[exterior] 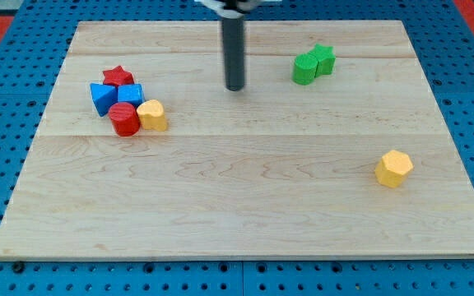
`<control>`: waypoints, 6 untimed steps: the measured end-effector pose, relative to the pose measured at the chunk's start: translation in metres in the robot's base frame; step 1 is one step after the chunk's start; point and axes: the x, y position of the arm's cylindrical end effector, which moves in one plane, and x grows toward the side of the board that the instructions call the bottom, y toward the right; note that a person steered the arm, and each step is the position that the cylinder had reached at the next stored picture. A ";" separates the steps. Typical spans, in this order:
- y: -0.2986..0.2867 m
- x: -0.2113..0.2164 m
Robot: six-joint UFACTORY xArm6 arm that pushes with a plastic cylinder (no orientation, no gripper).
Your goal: Place your arm right to the blue cube
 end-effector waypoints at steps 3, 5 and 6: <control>-0.063 0.027; -0.079 0.017; -0.120 -0.014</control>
